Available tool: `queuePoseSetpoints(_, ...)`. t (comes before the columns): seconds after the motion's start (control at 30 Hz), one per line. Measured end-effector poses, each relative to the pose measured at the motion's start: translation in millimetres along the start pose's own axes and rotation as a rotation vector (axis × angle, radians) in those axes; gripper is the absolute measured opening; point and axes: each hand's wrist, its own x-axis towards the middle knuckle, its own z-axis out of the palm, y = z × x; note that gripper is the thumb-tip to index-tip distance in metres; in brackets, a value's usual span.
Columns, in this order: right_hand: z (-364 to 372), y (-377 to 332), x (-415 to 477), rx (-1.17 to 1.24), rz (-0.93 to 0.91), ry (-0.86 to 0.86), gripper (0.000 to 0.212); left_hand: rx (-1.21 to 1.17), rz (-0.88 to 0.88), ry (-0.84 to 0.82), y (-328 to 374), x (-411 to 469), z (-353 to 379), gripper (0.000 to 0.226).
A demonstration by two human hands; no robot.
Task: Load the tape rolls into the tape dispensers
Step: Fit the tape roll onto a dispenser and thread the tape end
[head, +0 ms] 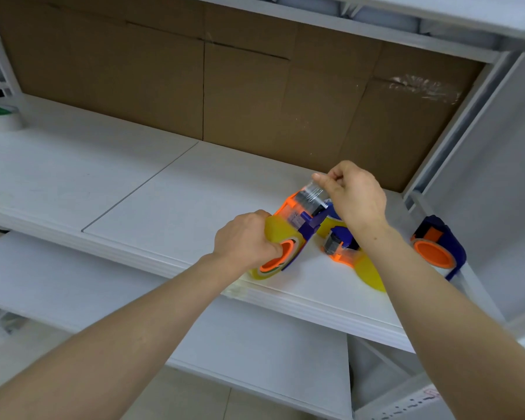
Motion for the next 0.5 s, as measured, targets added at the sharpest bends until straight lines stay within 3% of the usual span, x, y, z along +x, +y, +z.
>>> queuePoseSetpoints(0.23,2.1,3.9,2.9,0.097,0.108,0.013,0.033,0.013,0.019,0.037,-0.9,-3.9,0.2,0.045)
queuePoseSetpoints(0.4,13.7,11.1,6.1,0.62,0.558,-0.214,0.033,-0.016,0.028,0.048,-3.8,-4.2,1.3,0.048)
queuePoseSetpoints(0.5,24.5,12.6,0.8,0.764,0.765,-0.388,0.027,-0.033,0.018,0.051,-7.0,-4.5,2.4,0.048)
